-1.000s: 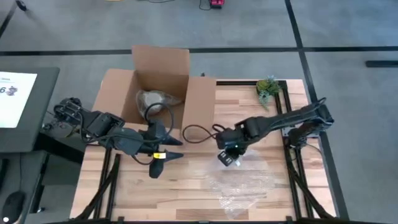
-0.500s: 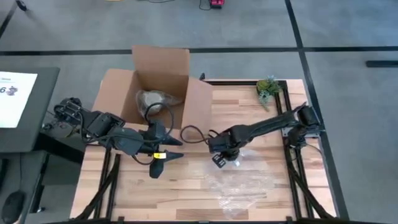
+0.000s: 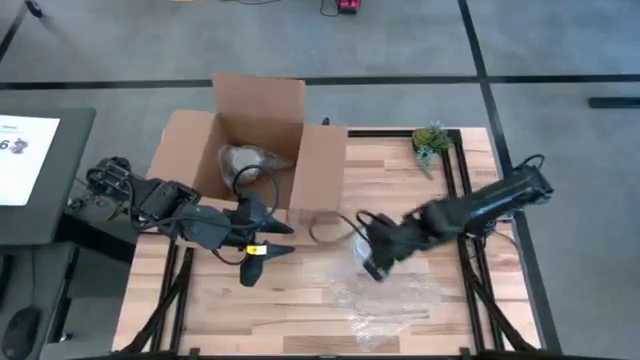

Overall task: Wrap mug
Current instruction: Wrap the blue patterned mug with the bubble wrap

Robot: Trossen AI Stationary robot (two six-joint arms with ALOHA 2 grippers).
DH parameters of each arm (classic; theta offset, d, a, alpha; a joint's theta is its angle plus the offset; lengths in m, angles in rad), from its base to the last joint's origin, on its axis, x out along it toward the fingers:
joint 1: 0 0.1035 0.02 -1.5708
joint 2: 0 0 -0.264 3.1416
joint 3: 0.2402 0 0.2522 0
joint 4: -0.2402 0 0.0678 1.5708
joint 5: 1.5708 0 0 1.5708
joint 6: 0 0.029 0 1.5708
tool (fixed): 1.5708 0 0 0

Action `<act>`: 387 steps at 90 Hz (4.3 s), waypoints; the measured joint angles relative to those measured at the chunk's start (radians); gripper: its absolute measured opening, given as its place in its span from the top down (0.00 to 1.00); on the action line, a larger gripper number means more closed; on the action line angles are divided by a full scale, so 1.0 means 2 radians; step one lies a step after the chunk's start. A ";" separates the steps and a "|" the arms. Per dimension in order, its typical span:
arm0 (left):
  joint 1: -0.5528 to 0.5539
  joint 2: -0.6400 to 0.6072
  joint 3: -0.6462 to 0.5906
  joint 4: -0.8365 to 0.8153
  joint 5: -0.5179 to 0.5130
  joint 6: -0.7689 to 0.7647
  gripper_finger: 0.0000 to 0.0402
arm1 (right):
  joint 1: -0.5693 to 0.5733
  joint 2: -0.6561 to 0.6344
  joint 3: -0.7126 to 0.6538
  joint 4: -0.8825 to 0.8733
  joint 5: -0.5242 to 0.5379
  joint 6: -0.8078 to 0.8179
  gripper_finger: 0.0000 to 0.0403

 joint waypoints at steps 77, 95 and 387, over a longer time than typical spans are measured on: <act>-0.004 0.000 0.000 0.079 0.056 0.014 0.56 | 0.195 0.241 -0.028 0.032 -0.097 0.254 0.39; -0.017 0.000 0.000 0.140 0.080 0.041 0.56 | 0.185 0.273 -0.026 0.044 -0.095 0.257 0.42; -0.029 0.127 0.000 0.053 0.249 -0.015 0.56 | -0.085 0.212 0.156 -0.181 0.102 -0.197 0.94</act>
